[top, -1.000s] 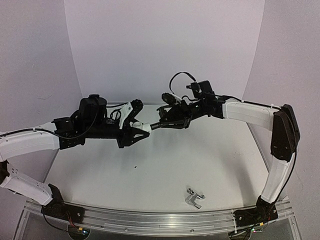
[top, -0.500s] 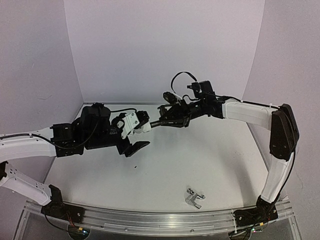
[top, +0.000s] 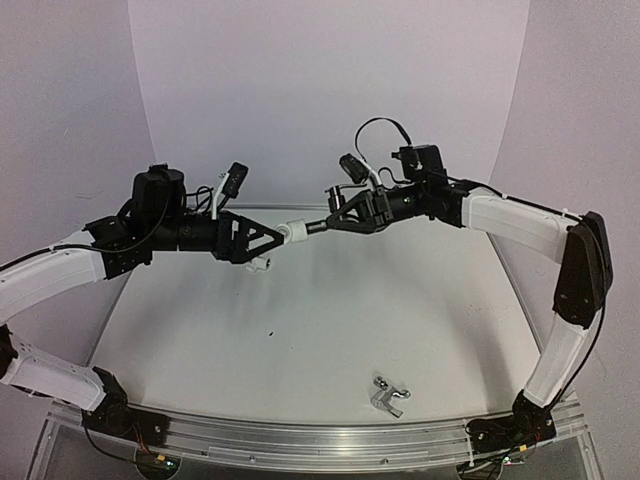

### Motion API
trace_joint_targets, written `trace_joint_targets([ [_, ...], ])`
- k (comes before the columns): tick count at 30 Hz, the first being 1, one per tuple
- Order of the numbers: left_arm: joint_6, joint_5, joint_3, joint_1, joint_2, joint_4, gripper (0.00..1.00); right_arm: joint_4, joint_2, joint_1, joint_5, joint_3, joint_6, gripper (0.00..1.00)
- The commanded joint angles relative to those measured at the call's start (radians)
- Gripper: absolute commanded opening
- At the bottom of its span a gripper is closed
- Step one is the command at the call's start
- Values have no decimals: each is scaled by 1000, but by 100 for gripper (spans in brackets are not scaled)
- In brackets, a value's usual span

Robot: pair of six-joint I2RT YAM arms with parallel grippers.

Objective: Install the water faucets

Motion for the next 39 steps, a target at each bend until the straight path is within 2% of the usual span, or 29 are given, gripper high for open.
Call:
trace_joint_targets([
  [1,-309,324,-24,33,34,219,100,72,-98,-1,12,45,-76,0],
  [6,-522,459,-68,36,126,521,100,67,-107,1,19,42,-85,0],
  [9,-548,470,-69,36,152,561,99,65,-107,6,21,39,-86,0],
  [13,-560,475,-58,36,172,588,93,64,-107,19,22,30,-86,0],
  [20,-555,475,-28,36,189,578,83,62,-113,45,35,6,-82,0],
  [23,-547,471,-21,36,191,577,74,62,-115,52,41,0,-78,0],
  [26,-532,462,-22,36,186,573,61,62,-115,52,39,-6,-66,0],
  [29,-508,449,-22,36,178,555,54,63,-119,54,37,-15,-53,0],
  [35,-382,378,-24,36,127,474,41,65,-108,53,65,-18,15,0],
  [39,-210,314,-19,34,77,360,30,69,-77,52,70,-7,97,0],
])
